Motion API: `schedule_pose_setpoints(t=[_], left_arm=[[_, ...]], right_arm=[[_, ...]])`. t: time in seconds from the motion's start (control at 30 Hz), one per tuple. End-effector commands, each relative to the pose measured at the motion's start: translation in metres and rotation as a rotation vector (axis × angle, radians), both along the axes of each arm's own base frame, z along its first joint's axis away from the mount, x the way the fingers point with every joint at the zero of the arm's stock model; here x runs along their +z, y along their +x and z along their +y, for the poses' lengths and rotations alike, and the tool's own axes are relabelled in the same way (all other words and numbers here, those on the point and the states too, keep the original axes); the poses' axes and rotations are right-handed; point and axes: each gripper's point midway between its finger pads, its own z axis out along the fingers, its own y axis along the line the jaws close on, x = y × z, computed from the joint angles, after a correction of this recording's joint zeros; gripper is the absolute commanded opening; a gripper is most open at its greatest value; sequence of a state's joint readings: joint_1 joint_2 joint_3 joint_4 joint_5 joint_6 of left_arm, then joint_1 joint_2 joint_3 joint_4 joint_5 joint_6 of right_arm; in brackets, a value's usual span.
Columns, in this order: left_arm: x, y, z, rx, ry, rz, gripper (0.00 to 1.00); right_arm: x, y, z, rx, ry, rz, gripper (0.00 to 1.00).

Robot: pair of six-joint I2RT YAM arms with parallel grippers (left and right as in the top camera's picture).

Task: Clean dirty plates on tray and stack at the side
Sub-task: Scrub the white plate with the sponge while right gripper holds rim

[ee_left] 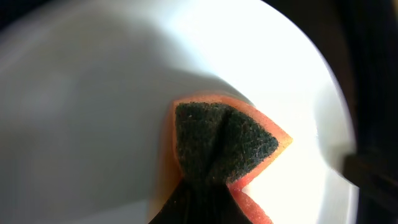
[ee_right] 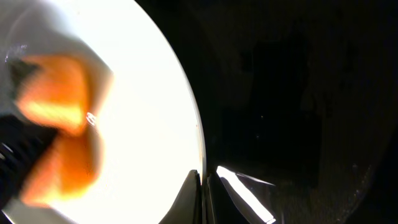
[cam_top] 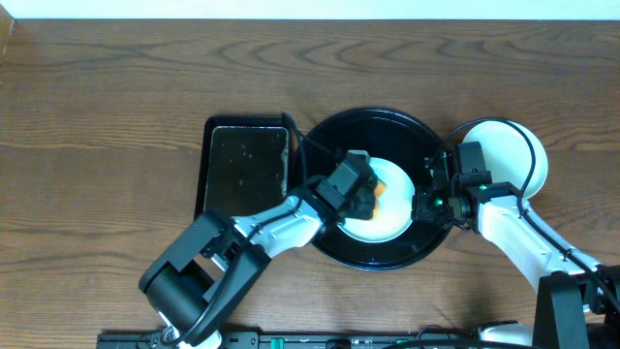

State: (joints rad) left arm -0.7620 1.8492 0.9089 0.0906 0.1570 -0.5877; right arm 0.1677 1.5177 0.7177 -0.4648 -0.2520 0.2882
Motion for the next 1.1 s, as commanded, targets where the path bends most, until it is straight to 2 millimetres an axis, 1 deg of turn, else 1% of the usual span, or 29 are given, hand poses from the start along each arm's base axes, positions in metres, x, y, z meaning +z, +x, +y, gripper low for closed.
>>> schedule_pose_setpoints(t=[0.0, 0.07, 0.17, 0.3, 0.4, 0.5, 0.77, 0.9, 0.97, 1.07], left_arm=[[-0.014, 0.016, 0.043, 0.029, 0.151, -0.042, 0.08], [-0.003, 0.019, 0.047, 0.019, 0.147, -0.062, 0.08], [0.024, 0.018, 0.038, -0.047, 0.101, -0.112, 0.08], [0.062, 0.016, 0.03, -0.066, 0.04, -0.178, 0.08], [0.074, 0.012, 0.024, -0.071, 0.014, -0.197, 0.08], [0.069, 0.004, 0.017, -0.097, 0.021, -0.187, 0.08], [0.024, -0.023, -0.012, -0.153, 0.047, -0.101, 0.08], [0.009, -0.029, -0.024, -0.182, 0.049, -0.105, 0.08], [0.005, -0.022, -0.018, -0.17, 0.084, -0.13, 0.08], [0.004, -0.003, 0.002, -0.145, 0.19, -0.21, 0.08]], right_arm=[[-0.003, -0.003, -0.001, 0.006, -0.011, 0.012, 0.01], [-0.003, -0.003, -0.001, 0.007, -0.011, 0.011, 0.01], [-0.003, -0.003, -0.001, 0.007, -0.011, 0.011, 0.01], [-0.003, -0.003, -0.001, 0.007, -0.012, 0.013, 0.01], [-0.003, -0.003, -0.001, 0.007, -0.011, 0.015, 0.01], [-0.003, -0.003, -0.001, 0.007, -0.012, 0.016, 0.01], [-0.004, -0.006, -0.001, 0.007, -0.013, 0.026, 0.02], [-0.004, -0.006, -0.001, 0.007, -0.013, 0.026, 0.02], [-0.004, -0.006, -0.001, 0.007, -0.013, 0.026, 0.02], [-0.004, -0.006, -0.001, 0.007, -0.014, 0.027, 0.01]])
